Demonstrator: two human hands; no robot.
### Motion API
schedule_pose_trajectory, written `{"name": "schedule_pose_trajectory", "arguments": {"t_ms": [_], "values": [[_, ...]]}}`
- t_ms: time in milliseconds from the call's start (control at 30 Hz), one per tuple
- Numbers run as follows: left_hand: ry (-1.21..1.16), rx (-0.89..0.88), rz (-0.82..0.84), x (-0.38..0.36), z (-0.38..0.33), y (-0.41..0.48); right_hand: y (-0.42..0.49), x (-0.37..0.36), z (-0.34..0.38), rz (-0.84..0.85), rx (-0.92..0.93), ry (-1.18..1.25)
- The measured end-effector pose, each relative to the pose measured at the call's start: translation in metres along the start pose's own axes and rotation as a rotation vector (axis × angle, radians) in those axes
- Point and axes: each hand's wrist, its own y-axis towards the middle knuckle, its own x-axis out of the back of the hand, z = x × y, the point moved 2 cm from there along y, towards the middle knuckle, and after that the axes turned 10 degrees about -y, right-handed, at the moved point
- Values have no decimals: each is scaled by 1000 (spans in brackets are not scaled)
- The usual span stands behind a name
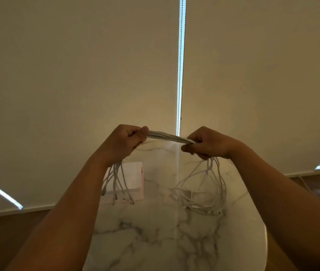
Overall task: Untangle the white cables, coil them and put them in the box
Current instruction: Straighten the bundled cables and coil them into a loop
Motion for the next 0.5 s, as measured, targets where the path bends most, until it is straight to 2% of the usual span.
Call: {"name": "schedule_pose_trajectory", "arguments": {"t_ms": [100, 233, 400, 500], "values": [[-153, 28, -27, 14, 3, -2, -5, 2, -18, -64, -57, 11], [-542, -30, -168, 44, -1, -4, -7, 6, -40, -154, -138, -45], [-577, -10, -225, 68, 17, -13, -5, 10, -39, -209, -122, 5], [-616, -19, -233, 74, 27, -22, -4, 45, -15, -386, -9, 14]]}}
